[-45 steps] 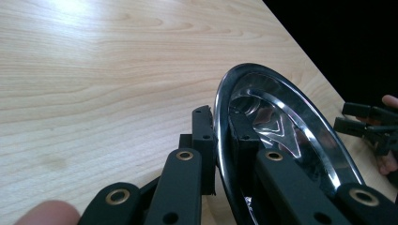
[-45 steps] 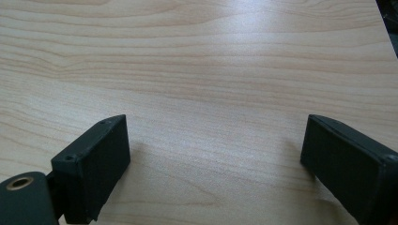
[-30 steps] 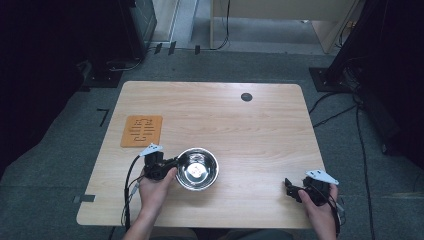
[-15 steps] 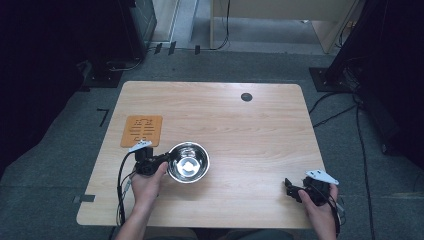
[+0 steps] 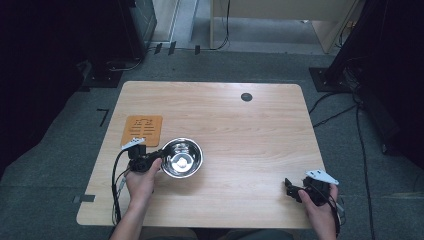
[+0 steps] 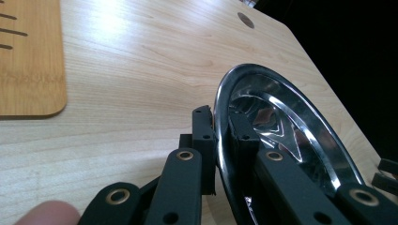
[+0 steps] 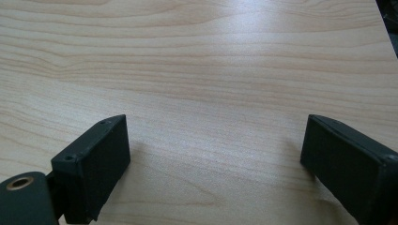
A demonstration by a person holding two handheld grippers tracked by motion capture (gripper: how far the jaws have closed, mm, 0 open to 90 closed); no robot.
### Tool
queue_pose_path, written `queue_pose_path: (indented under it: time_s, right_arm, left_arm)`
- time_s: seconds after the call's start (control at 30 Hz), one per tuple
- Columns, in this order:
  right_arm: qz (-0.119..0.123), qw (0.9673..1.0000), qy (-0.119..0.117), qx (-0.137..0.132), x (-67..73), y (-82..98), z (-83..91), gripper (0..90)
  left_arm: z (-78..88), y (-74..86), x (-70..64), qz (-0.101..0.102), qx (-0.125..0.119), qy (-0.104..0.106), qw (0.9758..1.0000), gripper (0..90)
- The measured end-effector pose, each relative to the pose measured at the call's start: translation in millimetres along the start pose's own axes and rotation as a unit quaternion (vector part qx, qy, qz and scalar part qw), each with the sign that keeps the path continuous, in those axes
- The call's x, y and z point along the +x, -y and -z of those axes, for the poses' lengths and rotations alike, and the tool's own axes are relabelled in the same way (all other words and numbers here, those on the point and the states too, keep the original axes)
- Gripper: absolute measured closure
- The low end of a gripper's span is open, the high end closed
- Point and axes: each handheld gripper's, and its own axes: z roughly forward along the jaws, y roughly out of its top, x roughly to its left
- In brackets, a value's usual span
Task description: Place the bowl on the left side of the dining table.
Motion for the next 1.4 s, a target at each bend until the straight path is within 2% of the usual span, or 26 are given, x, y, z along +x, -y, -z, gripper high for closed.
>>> queue_pose_path:
  time_s: [0.53,0.67,0.93,1.07,1.23,1.4]
  right_arm:
    - [0.000,1.0000,0.000,0.000,0.0,0.0,0.0,7.7]
    - [0.000,1.0000,0.000,0.000,0.1,0.0,0.0,7.8]
    - [0.000,1.0000,0.000,0.000,0.0,0.0,-0.1,7.7]
    - [0.000,1.0000,0.000,0.000,0.0,0.1,-0.1,7.7]
    - [0.000,1.0000,0.000,0.000,0.0,0.1,-0.1,7.7]
    - [0.000,1.0000,0.000,0.000,0.0,0.1,-0.1,7.8]
  left_arm:
    - [4.9,-12.4,17.3,0.012,-0.022,-0.022,0.9995,84.9]
    - [6.2,-14.9,23.4,0.014,-0.029,-0.036,0.9988,84.9]
    - [9.3,-20.8,42.4,0.038,-0.040,-0.052,0.9971,84.9]
    - [12.1,-23.6,49.3,0.055,-0.048,-0.053,0.9959,84.9]
    - [17.3,-28.2,57.9,0.074,-0.066,-0.065,0.9929,84.9]
    - [21.1,-33.7,67.6,0.082,-0.082,-0.087,0.9894,84.9]
